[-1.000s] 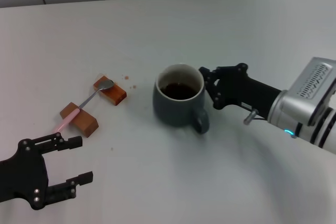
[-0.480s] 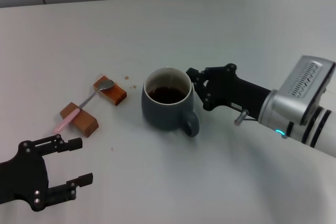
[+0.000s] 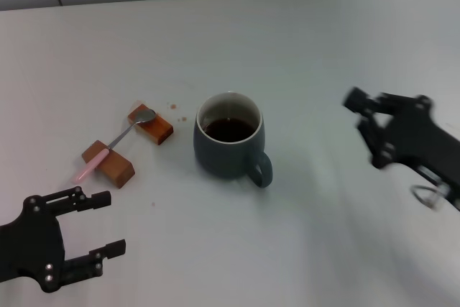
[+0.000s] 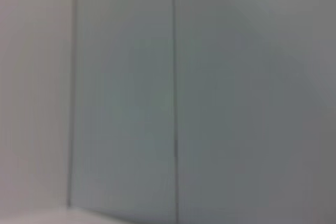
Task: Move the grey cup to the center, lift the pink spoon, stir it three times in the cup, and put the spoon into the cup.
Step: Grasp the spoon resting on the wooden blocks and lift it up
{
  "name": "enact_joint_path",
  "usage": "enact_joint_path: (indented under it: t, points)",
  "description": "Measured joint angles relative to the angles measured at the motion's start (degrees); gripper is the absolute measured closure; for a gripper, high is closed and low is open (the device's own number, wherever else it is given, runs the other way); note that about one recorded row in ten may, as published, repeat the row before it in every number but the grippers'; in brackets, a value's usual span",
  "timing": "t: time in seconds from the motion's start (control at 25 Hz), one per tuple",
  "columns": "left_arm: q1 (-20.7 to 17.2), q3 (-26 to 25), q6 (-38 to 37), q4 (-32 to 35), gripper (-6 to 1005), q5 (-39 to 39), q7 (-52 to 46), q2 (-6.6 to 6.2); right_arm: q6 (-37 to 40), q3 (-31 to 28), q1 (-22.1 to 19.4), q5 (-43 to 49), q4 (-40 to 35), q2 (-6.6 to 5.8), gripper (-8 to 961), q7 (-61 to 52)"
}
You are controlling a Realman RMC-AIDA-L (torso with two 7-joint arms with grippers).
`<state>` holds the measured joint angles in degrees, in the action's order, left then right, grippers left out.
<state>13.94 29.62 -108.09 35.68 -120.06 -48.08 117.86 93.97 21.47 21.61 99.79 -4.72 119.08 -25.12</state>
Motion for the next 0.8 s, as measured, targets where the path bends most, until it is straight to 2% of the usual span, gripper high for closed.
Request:
enact_joint_path:
  t: [0.16,0.28,0.48,0.72,0.8]
  points:
    - [0.3,0.0,-0.1,-0.2,319,0.0,0.0,0.0,9.8,2.8,-4.4,2.6,-6.9,-0.07,932,-5.9]
    - [0.4,0.0,-0.2,-0.3,319,0.1,0.0,0.0,11.9,4.5,-5.8,6.9,-11.0,-0.18,932,-10.5]
    - [0.5,0.0,-0.1,-0.5,318,0.1,0.1,0.06,8.6,4.4,-6.4,14.8,-13.9,-0.13,932,-13.9]
    - [0.5,0.0,0.1,-0.6,318,0.1,-0.1,0.09,1.8,4.6,-7.1,17.0,-14.4,-0.14,931,-14.4]
    - [0.5,0.0,0.1,-0.6,318,0.1,-0.1,0.09,0.6,4.6,-6.9,18.0,-14.7,-0.13,886,-14.6]
